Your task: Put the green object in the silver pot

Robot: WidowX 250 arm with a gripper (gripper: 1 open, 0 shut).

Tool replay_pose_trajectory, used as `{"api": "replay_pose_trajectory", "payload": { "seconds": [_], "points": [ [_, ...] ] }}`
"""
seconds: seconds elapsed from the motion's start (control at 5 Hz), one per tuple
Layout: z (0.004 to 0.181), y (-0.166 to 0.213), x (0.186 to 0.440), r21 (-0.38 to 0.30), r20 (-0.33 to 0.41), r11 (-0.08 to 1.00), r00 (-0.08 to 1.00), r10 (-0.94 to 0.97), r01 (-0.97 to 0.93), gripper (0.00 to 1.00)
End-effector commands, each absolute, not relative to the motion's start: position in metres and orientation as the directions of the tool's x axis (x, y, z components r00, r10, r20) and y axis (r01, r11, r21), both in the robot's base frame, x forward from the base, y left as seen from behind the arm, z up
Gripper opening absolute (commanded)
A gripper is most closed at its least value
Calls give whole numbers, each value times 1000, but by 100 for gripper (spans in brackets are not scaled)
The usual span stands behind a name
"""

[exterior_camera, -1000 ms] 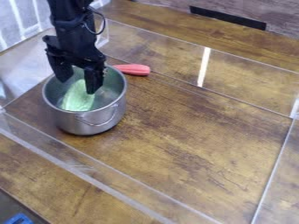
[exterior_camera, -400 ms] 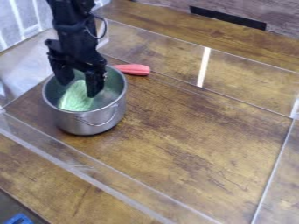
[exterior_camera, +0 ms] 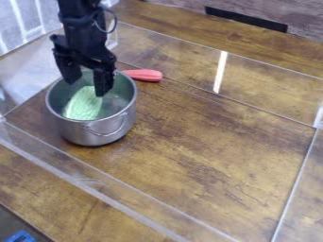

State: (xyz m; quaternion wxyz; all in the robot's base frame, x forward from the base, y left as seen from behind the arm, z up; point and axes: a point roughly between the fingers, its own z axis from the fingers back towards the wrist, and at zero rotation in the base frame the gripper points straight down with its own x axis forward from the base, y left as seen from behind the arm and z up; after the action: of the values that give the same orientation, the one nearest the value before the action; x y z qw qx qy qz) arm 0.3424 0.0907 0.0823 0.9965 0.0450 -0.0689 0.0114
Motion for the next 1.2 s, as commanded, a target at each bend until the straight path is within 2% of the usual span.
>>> {"api": "replay_pose_trajectory", "payload": {
  "seconds": [0.0, 0.6, 1.0],
  "points": [
    [110, 94, 352, 110, 189, 993, 982, 13, -34, 100],
    [149, 76, 364, 148, 193, 989, 981, -20, -9, 100],
    [127, 78, 359, 140, 217, 990, 976, -17, -14, 100]
  ]
}}
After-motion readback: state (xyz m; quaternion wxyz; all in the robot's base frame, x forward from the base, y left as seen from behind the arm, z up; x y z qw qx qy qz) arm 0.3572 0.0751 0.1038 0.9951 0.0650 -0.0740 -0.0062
